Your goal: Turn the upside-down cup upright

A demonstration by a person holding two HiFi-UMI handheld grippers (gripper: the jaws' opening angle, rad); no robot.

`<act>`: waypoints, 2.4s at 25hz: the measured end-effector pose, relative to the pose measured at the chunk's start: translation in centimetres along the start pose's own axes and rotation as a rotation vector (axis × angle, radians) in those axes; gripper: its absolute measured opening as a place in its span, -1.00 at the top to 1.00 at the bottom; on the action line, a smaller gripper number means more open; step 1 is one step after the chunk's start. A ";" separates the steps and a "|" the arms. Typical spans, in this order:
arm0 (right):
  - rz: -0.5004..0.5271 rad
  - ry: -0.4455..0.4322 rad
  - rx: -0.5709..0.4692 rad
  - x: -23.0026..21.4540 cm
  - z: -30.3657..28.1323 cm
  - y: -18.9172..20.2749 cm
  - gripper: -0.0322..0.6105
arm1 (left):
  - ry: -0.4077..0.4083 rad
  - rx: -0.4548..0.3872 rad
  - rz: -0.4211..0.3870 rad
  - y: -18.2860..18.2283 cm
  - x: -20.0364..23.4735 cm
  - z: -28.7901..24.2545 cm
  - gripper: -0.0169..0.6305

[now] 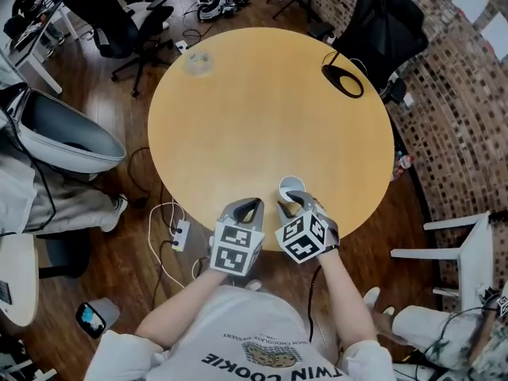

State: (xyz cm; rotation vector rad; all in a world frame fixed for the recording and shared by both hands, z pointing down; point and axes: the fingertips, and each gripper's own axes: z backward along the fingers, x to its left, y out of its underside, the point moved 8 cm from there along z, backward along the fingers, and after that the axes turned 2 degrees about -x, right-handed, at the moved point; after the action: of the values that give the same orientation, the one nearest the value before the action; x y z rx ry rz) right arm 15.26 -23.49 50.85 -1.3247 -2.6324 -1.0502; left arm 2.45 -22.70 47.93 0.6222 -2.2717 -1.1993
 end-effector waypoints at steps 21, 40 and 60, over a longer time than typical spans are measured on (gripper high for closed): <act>-0.663 -0.188 -0.216 -1.3 -0.8 -0.2 0.83 | 0.110 0.026 -0.014 -1.7 2.9 -3.3 0.94; -1.546 -0.380 -0.560 0.9 -2.6 6.3 0.82 | 0.100 0.021 0.026 -1.6 3.1 -2.0 0.94; -1.170 -0.227 -0.419 -0.6 -0.2 5.7 0.65 | 0.073 0.013 0.044 -1.3 3.0 -1.3 0.94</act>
State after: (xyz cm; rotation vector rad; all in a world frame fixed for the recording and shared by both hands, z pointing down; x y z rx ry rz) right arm 19.64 -21.67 54.06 0.3355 -3.4832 -1.6247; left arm 1.09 -26.00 48.09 0.6079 -2.2228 -1.1244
